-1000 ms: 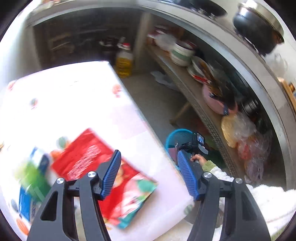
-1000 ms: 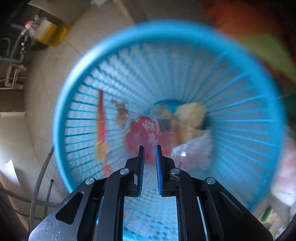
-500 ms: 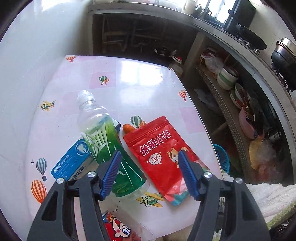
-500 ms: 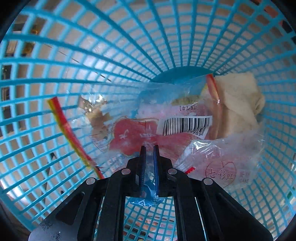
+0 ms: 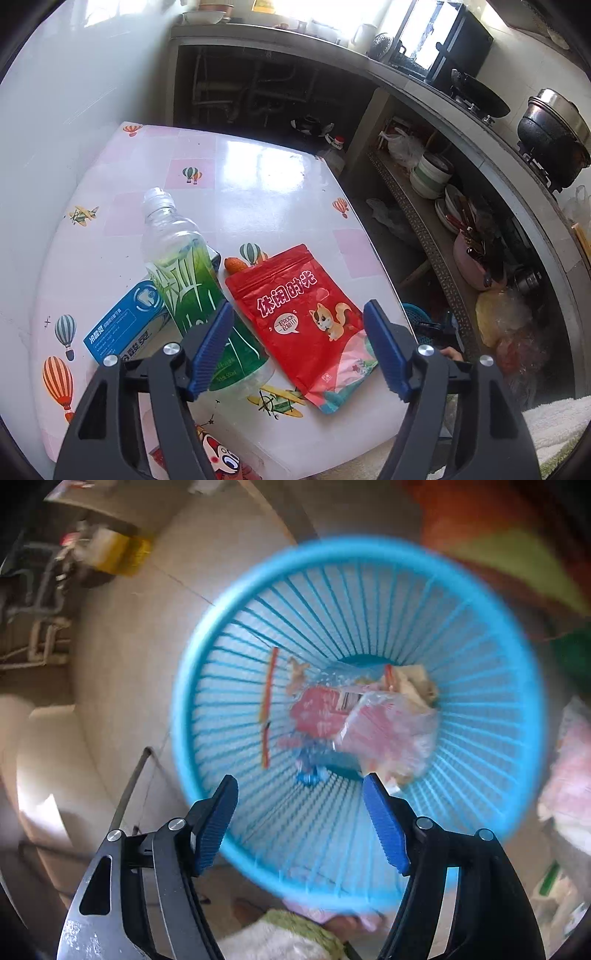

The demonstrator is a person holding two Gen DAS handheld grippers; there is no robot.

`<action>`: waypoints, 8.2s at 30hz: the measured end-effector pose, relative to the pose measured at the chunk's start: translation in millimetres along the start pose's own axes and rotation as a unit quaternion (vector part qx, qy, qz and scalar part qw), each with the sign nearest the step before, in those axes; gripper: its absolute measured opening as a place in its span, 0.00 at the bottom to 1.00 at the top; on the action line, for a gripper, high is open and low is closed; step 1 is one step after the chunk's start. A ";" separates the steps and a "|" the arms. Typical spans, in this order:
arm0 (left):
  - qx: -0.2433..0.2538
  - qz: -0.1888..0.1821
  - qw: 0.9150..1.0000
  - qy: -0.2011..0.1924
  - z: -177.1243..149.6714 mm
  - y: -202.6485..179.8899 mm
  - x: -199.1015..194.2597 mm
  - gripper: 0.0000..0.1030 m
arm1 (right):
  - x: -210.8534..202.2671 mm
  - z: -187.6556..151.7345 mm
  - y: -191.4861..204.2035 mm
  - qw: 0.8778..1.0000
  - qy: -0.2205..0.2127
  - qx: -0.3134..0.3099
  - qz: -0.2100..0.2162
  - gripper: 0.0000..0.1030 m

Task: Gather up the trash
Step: 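Bring both tools back over the table to the red snack bag, then grasp the red snack bag edge with the right tool while the left tool pinches its corner, then reach the left tool to the orange peel and grasp it, then carry snack bag and orange peel to the blue wastebasket and open both tools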

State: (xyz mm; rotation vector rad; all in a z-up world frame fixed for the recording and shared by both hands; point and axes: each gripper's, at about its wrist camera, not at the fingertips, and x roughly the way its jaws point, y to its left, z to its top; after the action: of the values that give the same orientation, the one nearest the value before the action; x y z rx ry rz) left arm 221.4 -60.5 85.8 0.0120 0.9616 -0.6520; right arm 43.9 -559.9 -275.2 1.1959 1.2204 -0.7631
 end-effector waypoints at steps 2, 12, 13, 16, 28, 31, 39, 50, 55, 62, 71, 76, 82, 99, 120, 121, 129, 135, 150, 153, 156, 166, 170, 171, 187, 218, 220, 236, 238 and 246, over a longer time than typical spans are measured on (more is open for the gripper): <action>0.002 -0.006 1.000 -0.008 -7.0 -4.4 -4.4 0.72 | -31.6 -23.8 1.4 1.000 -0.024 -0.013 0.014 0.68; 0.059 -0.023 0.998 -0.029 -42.1 -46.7 -11.4 0.76 | -188.4 -110.4 52.7 0.975 -0.135 -0.143 0.103 0.68; 0.067 -0.022 0.997 -0.029 -47.1 -52.7 -10.9 0.76 | -202.6 -117.2 58.9 0.970 -0.144 -0.156 0.120 0.69; 0.093 -0.020 0.995 -0.027 -64.3 -71.1 -5.5 0.77 | -231.2 -132.8 77.7 0.952 -0.157 -0.193 0.181 0.73; 0.131 0.058 0.989 -0.047 -104.7 -94.5 40.7 0.67 | -215.8 -165.7 194.8 0.907 -0.030 -0.291 0.301 0.76; 0.134 0.064 0.988 -0.047 -104.5 -94.5 50.9 0.60 | -197.5 -166.2 211.4 0.908 -0.006 -0.288 0.303 0.76; 0.124 0.087 0.988 -0.036 -100.6 -90.0 74.4 0.38 | -187.3 -187.3 235.0 0.911 0.033 -0.297 0.284 0.71; 0.112 0.094 0.989 0.009 -97.8 -82.5 110.1 0.15 | -184.3 -177.9 231.0 0.915 0.037 -0.297 0.270 0.70; 0.087 0.082 0.992 0.031 -98.9 -71.3 120.4 0.13 | -174.5 -178.7 237.1 0.918 0.053 -0.302 0.250 0.70; 0.059 0.061 0.995 0.053 -107.0 -60.4 130.4 0.12 | -155.2 -187.0 249.1 0.919 0.082 -0.313 0.224 0.70; 0.057 0.055 0.996 0.047 -108.6 -57.3 131.5 0.12 | -135.8 -196.0 268.2 0.892 0.159 -0.330 0.264 0.68; 0.048 0.049 0.997 0.046 -109.6 -53.6 129.5 0.11 | -127.6 -195.4 272.9 0.885 0.193 -0.321 0.278 0.59; 0.049 0.049 0.997 0.043 -112.6 -55.4 128.1 0.11 | -111.0 -207.8 283.8 0.877 0.222 -0.323 0.279 0.29; 0.076 -0.011 0.996 0.049 -114.1 -78.6 105.9 0.19 | -133.7 -187.3 212.8 0.910 0.151 -0.262 0.283 0.03; 0.071 0.005 0.997 0.043 -99.9 -84.1 95.1 0.41 | -152.2 -184.2 163.2 0.920 0.124 -0.216 0.302 0.03; 0.070 0.006 0.997 0.044 -99.9 -83.9 95.3 0.41 | -153.1 -182.6 160.2 0.920 0.124 -0.216 0.302 0.03; 0.069 0.007 0.996 0.047 -100.5 -84.0 98.2 0.42 | -154.2 -180.8 155.6 0.919 0.125 -0.216 0.304 0.03; 0.069 0.009 0.996 0.047 -100.4 -83.5 98.5 0.42 | -154.6 -179.9 154.8 0.919 0.126 -0.215 0.305 0.03; 0.082 -0.015 0.996 -0.001 -59.6 -76.7 28.6 0.50 | -152.9 -179.7 153.9 0.917 0.123 -0.217 0.310 0.04; 0.110 0.000 0.994 -0.026 -31.8 -67.8 0.4 0.57 | -150.6 -178.7 151.9 0.915 0.127 -0.214 0.318 0.04; 0.151 0.034 0.988 -0.024 -3.5 -62.0 -6.3 0.61 | -149.3 -177.4 150.2 0.913 0.130 -0.211 0.323 0.04; 0.271 0.101 0.948 0.133 39.8 -39.5 110.7 0.63 | -153.6 -177.3 143.6 0.916 0.121 -0.206 0.321 0.04; 0.322 0.135 0.920 0.177 35.7 -34.4 149.7 0.56 | -154.8 -177.5 142.2 0.918 0.119 -0.202 0.320 0.04; 0.331 0.140 0.914 0.187 33.9 -33.1 157.5 0.52 | -155.1 -176.9 141.8 0.918 0.118 -0.202 0.319 0.04; 0.344 0.181 0.885 0.255 25.8 -6.3 216.7 0.16 | -155.4 -174.8 139.9 0.916 0.122 -0.204 0.325 0.04; 0.263 0.069 0.956 0.105 55.8 -61.6 109.0 0.07 | -191.2 -172.3 129.5 0.909 0.077 -0.207 0.354 0.02; 0.263 0.054 0.958 0.097 55.0 -71.7 104.4 0.07 | -196.9 -170.6 125.3 0.910 0.068 -0.205 0.354 0.02; 0.311 -0.076 0.943 0.094 34.7 -192.8 118.7 0.07 | -232.4 -149.4 63.2 0.926 -0.016 -0.141 0.350 0.02; 0.321 -0.089 0.938 0.097 32.6 -210.0 123.8 0.07 | -235.3 -145.0 49.5 0.930 -0.029 -0.127 0.344 0.02; 0.341 -0.142 0.921 0.122 23.1 -277.1 153.9 0.07 | -240.4 -126.6 -4.5 0.951 -0.089 -0.064 0.290 0.02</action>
State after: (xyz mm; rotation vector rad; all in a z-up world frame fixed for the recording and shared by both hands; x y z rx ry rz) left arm 156.0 -370.2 56.9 0.5948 0.9379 -1.2544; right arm -52.5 -476.3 -35.2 1.2598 0.6975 -0.3337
